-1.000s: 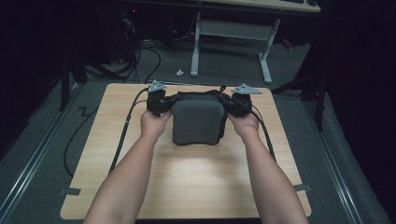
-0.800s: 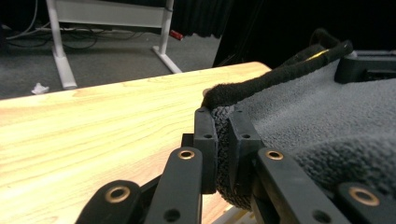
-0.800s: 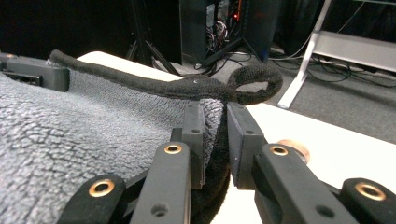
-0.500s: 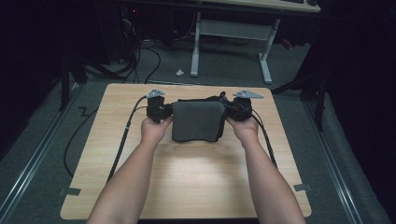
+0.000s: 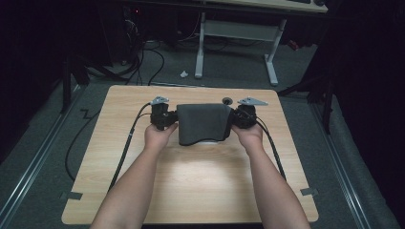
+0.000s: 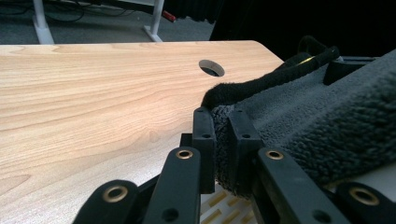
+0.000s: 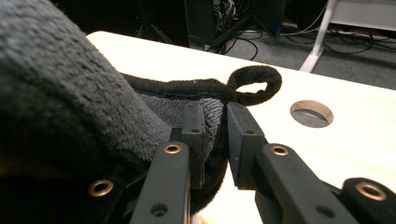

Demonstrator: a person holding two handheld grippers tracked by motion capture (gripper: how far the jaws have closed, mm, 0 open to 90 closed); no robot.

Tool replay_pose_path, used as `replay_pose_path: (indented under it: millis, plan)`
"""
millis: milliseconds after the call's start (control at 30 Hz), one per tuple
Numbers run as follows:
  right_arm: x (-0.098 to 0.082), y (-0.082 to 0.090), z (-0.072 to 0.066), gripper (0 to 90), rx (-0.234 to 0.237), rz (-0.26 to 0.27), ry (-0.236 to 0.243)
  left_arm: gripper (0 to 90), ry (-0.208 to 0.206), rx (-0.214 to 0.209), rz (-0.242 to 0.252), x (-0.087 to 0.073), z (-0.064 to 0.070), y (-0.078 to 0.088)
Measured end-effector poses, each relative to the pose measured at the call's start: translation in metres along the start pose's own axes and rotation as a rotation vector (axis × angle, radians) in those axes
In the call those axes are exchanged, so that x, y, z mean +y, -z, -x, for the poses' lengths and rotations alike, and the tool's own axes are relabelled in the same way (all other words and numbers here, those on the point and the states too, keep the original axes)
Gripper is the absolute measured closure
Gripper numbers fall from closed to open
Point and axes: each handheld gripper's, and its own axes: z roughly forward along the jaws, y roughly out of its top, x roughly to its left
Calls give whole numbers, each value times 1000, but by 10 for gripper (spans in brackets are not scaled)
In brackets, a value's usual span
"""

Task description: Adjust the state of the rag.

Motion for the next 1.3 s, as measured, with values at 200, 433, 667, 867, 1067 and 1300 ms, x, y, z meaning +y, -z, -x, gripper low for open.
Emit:
replay_pose_path:
  millis: [200,433,667,867,1067,1300]
  plan:
    - [-2,-1,1,776,1,-6,-11,831,11,-4,-7,-1,0,0]
    - [3,3,5,708,-24,-12,-28,763,10,20,-12,1,0,3]
    - [11,13,13,667,-49,18,-40,702,9,48,10,6,0,9]
    - [17,22,16,659,-70,37,-29,678,-2,72,36,12,1,18]
    - [19,29,17,644,-90,46,-19,652,-22,116,49,18,1,31]
    - [20,38,13,622,-106,58,4,600,-53,155,53,24,3,49]
